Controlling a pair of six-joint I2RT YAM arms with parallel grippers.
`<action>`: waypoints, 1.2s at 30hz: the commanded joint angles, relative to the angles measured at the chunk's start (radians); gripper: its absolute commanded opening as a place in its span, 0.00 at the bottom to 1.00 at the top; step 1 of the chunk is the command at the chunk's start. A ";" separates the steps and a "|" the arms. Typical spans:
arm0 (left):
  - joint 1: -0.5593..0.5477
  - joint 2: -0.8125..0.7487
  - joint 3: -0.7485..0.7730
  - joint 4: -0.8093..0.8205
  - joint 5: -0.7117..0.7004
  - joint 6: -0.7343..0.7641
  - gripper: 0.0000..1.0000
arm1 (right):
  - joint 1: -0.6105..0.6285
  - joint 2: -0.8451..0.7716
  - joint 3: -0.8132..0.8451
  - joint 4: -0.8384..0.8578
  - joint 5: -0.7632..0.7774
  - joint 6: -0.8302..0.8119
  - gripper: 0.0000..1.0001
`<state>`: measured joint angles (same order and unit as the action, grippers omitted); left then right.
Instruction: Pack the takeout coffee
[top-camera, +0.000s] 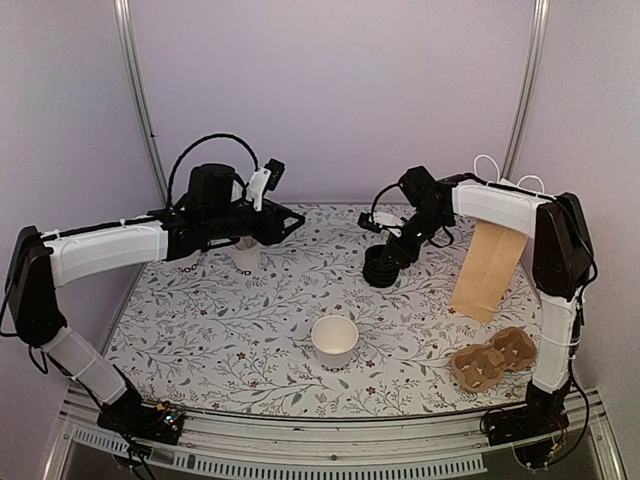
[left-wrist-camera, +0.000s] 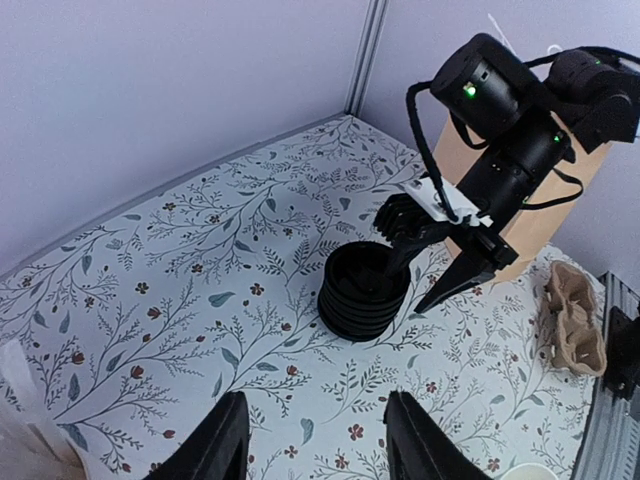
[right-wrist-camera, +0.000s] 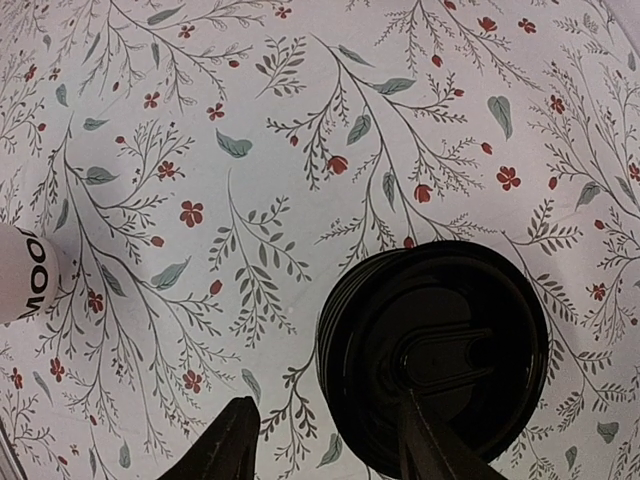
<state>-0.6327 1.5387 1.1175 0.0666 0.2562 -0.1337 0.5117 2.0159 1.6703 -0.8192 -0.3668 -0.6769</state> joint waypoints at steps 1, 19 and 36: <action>0.003 0.028 0.034 0.008 0.083 -0.044 0.49 | 0.008 0.042 0.051 -0.024 0.017 0.008 0.50; 0.004 0.068 0.063 -0.038 0.099 -0.070 0.49 | 0.008 0.097 0.137 -0.079 -0.027 0.012 0.37; 0.003 0.076 0.071 -0.056 0.115 -0.074 0.48 | 0.008 0.114 0.146 -0.090 -0.008 0.019 0.39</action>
<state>-0.6327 1.6001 1.1580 0.0227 0.3561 -0.2035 0.5125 2.0998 1.7885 -0.8940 -0.3756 -0.6685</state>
